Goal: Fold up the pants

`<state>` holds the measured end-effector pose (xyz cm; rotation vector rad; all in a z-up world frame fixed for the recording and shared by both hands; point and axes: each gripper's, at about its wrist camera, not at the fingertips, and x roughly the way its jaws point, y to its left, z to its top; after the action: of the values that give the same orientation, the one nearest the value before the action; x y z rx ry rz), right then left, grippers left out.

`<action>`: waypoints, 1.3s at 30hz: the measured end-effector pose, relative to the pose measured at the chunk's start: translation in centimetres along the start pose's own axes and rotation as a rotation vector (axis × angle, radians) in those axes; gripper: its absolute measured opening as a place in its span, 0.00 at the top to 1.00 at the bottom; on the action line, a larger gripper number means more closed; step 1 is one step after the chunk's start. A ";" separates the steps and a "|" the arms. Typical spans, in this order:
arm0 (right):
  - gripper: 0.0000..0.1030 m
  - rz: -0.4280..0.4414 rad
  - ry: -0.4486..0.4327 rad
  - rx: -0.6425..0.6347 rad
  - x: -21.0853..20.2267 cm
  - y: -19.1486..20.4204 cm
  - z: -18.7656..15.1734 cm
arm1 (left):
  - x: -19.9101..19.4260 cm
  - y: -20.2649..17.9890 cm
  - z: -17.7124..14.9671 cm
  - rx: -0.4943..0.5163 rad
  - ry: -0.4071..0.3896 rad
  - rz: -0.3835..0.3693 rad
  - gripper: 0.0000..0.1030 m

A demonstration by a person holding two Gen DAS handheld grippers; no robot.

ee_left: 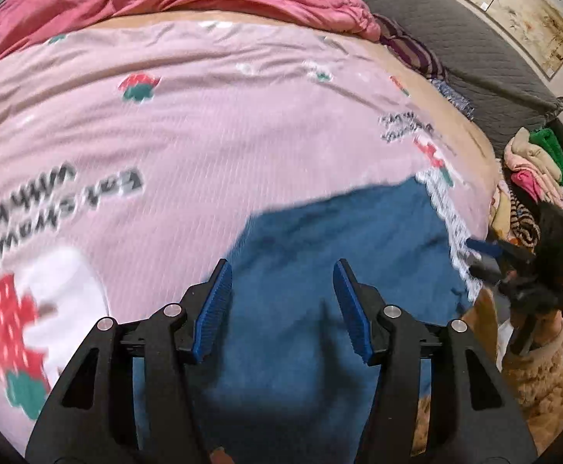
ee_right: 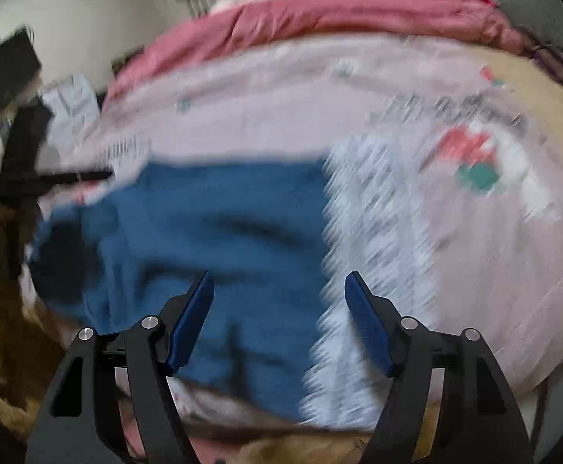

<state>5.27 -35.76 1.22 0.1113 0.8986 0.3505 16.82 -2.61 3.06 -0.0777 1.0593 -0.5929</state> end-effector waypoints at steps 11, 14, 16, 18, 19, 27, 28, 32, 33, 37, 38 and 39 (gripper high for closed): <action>0.45 -0.067 0.050 0.091 4.3 -7.3 7.3 | 4.9 1.8 2.0 -0.088 0.060 -0.114 0.59; 0.60 -0.072 0.081 0.066 6.3 -7.3 8.2 | 5.4 1.9 1.7 -0.087 0.083 -0.118 0.67; 0.63 -0.056 0.108 0.044 7.2 -7.0 8.3 | 5.7 2.2 1.4 -0.099 0.096 -0.127 0.68; 0.63 -0.045 0.132 0.016 8.3 -7.0 8.3 | 6.1 2.5 1.3 -0.108 0.101 -0.136 0.68; 0.63 -0.046 0.139 0.017 8.6 -7.1 8.3 | 6.2 2.6 1.3 -0.111 0.101 -0.138 0.68; 0.60 -0.004 0.117 0.073 8.9 -8.2 7.6 | 6.4 2.3 1.3 -0.087 0.088 -0.129 0.68; 0.59 -0.010 0.115 0.075 8.8 -8.1 7.6 | 6.5 2.2 1.3 -0.081 0.089 -0.124 0.68; 0.57 -0.062 0.117 0.020 9.1 -7.2 7.5 | 6.6 1.6 1.3 -0.054 0.090 -0.123 0.68; 0.57 -0.065 0.121 0.014 9.3 -7.2 7.4 | 6.5 1.4 1.3 -0.043 0.090 -0.124 0.68; 0.65 -0.057 0.110 0.001 9.1 -7.0 7.1 | 6.7 0.8 1.1 -0.003 0.084 -0.107 0.68; 0.68 -0.052 0.107 -0.003 9.0 -6.8 7.0 | 6.8 0.7 1.1 -0.002 0.081 -0.107 0.68; 0.70 -0.064 0.099 -0.020 8.8 -6.4 6.9 | 6.8 0.8 1.1 -0.004 0.078 -0.105 0.68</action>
<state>17.30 -38.42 -2.61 0.0470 0.9940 0.3076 20.49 -5.57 -2.07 -0.1148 1.1375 -0.6936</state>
